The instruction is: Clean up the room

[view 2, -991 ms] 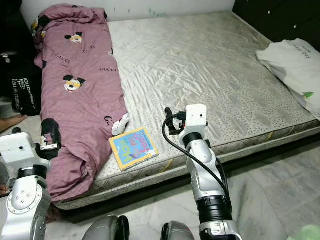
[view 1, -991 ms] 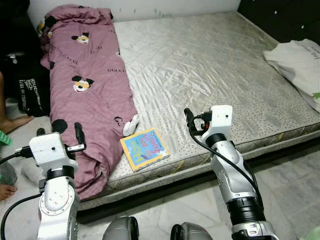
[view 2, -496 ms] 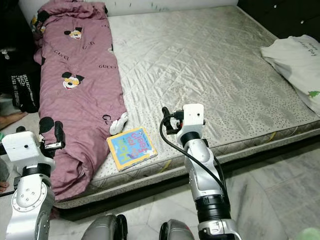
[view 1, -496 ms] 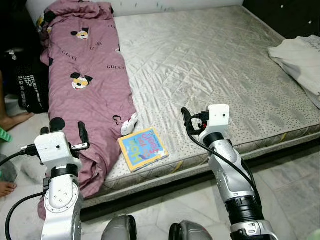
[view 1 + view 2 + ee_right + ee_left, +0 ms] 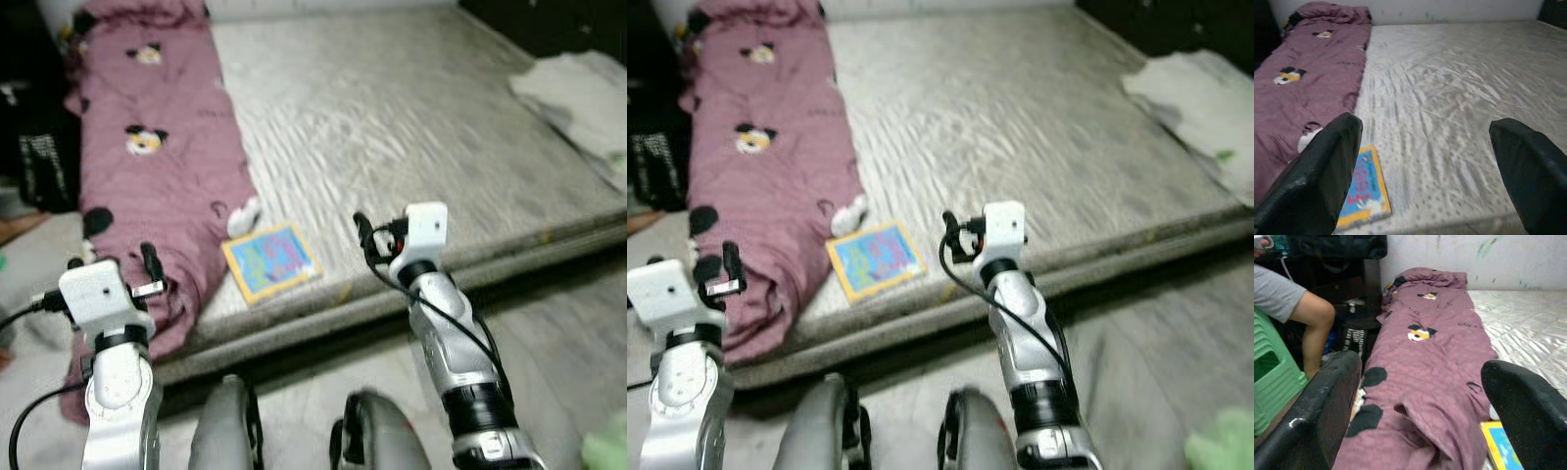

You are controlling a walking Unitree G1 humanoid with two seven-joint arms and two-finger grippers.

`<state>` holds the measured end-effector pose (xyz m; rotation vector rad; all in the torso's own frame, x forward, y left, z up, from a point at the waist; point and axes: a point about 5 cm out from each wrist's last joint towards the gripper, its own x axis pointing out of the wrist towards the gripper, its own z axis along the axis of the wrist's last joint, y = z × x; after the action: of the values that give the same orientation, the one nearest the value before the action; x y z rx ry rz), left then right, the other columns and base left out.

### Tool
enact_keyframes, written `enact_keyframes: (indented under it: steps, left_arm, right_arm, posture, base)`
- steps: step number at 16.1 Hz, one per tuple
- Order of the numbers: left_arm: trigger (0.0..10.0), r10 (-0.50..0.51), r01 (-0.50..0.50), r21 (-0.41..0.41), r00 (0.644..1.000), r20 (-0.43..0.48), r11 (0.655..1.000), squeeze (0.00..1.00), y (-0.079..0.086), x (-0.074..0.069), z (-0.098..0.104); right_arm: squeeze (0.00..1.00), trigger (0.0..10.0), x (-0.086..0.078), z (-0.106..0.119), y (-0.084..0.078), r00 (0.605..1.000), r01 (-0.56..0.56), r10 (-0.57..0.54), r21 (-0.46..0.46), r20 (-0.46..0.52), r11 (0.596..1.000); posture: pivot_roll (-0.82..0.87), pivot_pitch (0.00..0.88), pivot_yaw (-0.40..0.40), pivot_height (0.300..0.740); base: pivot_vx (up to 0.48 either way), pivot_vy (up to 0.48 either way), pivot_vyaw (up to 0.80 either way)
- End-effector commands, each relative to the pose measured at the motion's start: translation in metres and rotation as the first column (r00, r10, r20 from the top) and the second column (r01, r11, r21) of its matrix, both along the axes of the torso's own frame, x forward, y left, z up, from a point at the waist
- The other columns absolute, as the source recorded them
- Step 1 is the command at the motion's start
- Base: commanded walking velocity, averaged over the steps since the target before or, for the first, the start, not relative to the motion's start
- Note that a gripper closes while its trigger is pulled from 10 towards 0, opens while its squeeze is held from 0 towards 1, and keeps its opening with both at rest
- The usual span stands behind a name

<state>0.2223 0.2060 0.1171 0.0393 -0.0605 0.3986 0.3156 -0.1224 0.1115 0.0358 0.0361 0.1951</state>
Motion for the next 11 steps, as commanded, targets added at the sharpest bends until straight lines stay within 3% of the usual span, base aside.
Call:
enact_keyframes:
  steps: [1, 11]
  left_arm:
    - [10.0, 0.011, -0.011, 0.004, 1.000, -0.010, 1.000, 0.00, 0.0011, 0.0001, -0.0007]
    - [10.0, 0.020, -0.020, -0.008, 1.000, -0.011, 1.000, 0.00, 0.0015, 0.0005, -0.0012]
  right_arm:
    - [0.00, 10.0, 0.0011, 0.0000, -0.0005, 1.000, -0.006, 0.006, 0.000, -0.006, 1.000]
    - [0.00, 10.0, 0.0016, -0.0003, 0.0041, 0.999, -0.041, 0.041, -0.009, 0.001, 0.999]
  posture:
    - [0.01, 0.121, -0.034, 0.646]
    - [0.01, 0.122, -0.039, 0.636]
  base:
    - [0.000, 0.000, 0.00]
    - [0.000, 0.000, 0.00]
